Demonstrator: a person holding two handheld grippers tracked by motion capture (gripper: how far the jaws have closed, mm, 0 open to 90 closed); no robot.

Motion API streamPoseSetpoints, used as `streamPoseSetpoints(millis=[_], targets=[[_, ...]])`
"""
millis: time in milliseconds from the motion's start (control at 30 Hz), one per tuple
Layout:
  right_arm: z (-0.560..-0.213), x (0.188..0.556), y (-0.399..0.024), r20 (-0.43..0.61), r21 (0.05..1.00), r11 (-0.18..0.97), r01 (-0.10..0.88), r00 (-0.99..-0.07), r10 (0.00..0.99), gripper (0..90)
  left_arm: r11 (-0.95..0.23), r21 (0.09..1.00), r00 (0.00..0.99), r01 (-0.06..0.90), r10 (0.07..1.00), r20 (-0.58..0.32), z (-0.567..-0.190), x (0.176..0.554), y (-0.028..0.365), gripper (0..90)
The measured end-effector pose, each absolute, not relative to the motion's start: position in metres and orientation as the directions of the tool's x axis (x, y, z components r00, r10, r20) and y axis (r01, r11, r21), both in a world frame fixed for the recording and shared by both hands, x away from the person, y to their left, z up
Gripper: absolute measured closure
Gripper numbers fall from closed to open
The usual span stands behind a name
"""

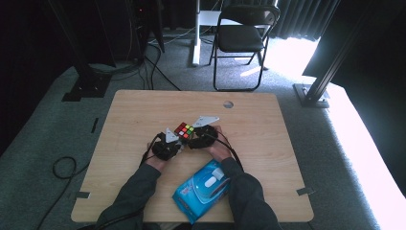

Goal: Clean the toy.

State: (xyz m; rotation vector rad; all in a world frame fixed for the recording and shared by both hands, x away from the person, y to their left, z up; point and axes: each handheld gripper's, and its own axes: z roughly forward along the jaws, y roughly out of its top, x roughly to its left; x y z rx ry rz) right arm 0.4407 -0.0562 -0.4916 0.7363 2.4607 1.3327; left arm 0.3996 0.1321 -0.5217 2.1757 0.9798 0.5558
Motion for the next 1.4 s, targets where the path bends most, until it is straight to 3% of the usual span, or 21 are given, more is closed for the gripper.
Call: streamPoseSetpoints(millis=[300,1400], targets=[[-0.491,0.441,-0.057,0.028,0.838,0.446,0.313,-0.843,0.538,34.4,-0.462,0.739,0.589,0.491,0.801,0.109,-0.521,0.402,0.14,83.5],[-0.49,0.444,-0.061,0.063,0.851,0.402,0.337,-0.826,0.561,34.4,-0.516,0.768,0.686,0.38,0.714,0.14,-0.525,0.392,0.118,83.5]])
